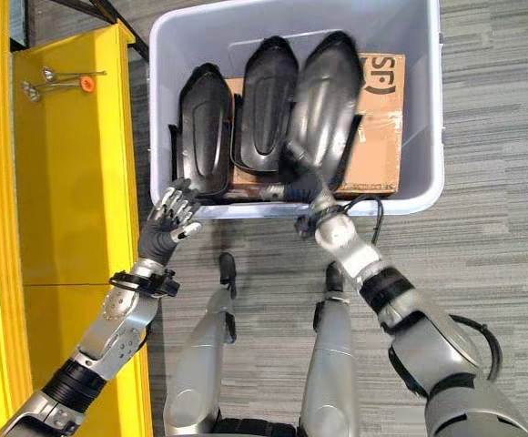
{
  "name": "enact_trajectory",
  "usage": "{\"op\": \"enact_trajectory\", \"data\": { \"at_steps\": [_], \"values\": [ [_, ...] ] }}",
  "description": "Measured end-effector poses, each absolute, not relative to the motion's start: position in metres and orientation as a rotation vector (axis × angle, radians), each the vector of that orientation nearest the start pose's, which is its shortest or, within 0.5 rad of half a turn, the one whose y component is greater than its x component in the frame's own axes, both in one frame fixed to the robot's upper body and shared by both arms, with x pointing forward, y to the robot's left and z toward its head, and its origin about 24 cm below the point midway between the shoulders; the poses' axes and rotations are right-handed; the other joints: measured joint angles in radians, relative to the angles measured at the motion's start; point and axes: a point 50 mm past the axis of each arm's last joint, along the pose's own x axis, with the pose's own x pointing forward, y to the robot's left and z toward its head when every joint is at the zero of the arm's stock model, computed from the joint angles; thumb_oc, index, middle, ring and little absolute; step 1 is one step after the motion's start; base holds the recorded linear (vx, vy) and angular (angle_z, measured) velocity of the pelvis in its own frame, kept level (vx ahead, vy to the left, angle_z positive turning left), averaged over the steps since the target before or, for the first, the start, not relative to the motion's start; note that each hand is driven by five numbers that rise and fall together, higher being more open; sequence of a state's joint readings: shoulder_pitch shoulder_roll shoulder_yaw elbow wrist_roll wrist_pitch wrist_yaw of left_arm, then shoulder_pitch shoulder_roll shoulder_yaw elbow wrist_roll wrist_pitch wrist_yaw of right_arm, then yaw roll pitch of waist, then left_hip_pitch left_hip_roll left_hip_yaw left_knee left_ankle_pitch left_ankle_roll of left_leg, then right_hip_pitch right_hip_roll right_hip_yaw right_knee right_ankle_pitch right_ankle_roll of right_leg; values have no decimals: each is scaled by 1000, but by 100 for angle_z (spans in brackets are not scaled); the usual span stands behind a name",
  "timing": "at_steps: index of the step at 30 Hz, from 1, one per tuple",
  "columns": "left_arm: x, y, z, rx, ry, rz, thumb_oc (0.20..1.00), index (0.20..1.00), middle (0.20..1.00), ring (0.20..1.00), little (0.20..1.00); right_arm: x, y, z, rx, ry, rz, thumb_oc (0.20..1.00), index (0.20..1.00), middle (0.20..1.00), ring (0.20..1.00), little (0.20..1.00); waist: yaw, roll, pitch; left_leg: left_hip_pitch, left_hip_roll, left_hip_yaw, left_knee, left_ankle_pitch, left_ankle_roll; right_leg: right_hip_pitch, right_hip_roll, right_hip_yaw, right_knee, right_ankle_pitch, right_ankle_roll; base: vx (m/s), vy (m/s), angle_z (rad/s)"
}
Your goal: Move parts from the plastic box to the shelf.
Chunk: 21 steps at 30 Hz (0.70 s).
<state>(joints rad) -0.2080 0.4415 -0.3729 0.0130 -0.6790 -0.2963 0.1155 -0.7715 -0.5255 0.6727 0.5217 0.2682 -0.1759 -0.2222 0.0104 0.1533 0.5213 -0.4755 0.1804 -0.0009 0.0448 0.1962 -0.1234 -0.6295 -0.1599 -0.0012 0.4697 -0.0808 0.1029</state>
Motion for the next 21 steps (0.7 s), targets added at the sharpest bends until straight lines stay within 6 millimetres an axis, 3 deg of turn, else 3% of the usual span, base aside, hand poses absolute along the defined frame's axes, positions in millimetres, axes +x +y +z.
{"op": "enact_trajectory", "data": {
  "at_steps": [10, 13, 18, 21],
  "values": [
    [278, 153, 101, -267, -272, -218, 1000, 1000, 1000, 1000, 1000, 343, -142, 130, -569, -319, 278, 1000, 1000, 1000, 1000, 1000, -8, -18, 11, -10, 4, -6, 5, -4, -4, 0, 1, -6, -3, -3, 0, -1, 0, 0],
    [278, 159, 102, -268, -280, -192, 1000, 1000, 1000, 1000, 1000, 332, -151, 144, -525, -394, 231, 1000, 1000, 1000, 1000, 1000, -20, -28, 17, -14, 2, -7, 9, -6, -3, 1, 0, -8, -7, -3, 1, 0, 0, 0],
    [274, 164, 103, -277, -288, -168, 1000, 1000, 1000, 1000, 1000, 305, -159, 186, -365, -633, 119, 1000, 1000, 1000, 1000, 1000, -45, -50, 24, -14, 2, -5, 9, -9, -4, 4, 0, -8, -17, -1, 1, 0, 0, 0],
    [274, 164, 103, -277, -288, -164, 1000, 1000, 1000, 1000, 1000, 299, -155, 194, -322, -690, 108, 1000, 1000, 1000, 1000, 1000, -52, -52, 25, -13, 3, -4, 9, -10, -4, 5, 1, -8, -17, -1, 1, 0, 0, 0]
  ]
}}
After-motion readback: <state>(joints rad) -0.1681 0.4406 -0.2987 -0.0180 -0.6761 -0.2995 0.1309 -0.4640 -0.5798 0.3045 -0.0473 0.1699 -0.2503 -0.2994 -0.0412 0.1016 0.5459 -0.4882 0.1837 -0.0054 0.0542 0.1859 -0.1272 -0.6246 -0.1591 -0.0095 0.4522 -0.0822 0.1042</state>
